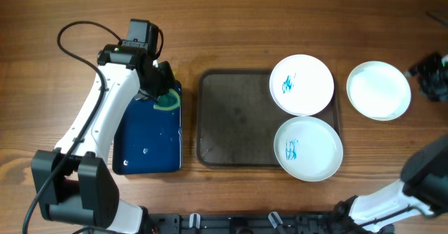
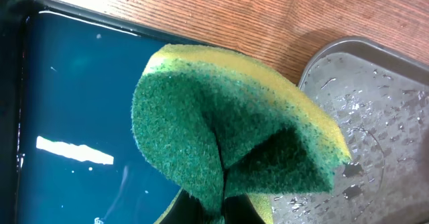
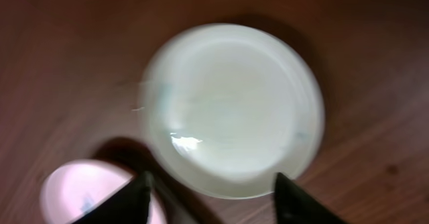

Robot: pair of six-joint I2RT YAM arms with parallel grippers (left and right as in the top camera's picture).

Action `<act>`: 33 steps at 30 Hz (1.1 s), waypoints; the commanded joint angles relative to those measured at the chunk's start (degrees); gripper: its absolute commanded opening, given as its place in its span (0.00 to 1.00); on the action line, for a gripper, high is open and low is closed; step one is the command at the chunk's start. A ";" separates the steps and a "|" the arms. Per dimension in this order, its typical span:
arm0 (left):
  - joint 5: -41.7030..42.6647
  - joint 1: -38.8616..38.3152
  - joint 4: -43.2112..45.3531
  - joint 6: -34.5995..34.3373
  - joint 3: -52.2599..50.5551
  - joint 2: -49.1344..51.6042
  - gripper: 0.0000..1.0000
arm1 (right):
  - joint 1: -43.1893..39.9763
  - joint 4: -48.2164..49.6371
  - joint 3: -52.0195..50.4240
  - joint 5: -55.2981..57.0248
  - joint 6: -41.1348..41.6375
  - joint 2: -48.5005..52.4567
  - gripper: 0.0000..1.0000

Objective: Clean dirty plates on tray and stack at the side
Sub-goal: 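Carry the cleaned plate right and set it on the table beside the mat, then grip the top white plate's rim with the right gripper and pull it left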

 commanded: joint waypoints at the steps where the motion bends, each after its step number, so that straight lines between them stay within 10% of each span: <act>1: -0.57 -0.15 0.72 0.48 1.14 0.00 0.04 | 9.92 -3.23 1.40 -5.97 -11.87 -3.32 0.60; 22: -0.57 -0.15 0.94 1.77 1.14 0.00 0.04 | 20.70 6.60 -12.00 -5.99 -10.29 14.16 0.53; 27: -0.57 -0.15 0.94 1.77 1.14 0.00 0.04 | 20.74 9.53 -12.00 -6.49 -8.83 14.34 0.28; 33: -0.55 -0.15 0.92 1.77 1.14 0.00 0.04 | 20.74 10.67 -12.00 -8.59 -8.79 15.02 0.22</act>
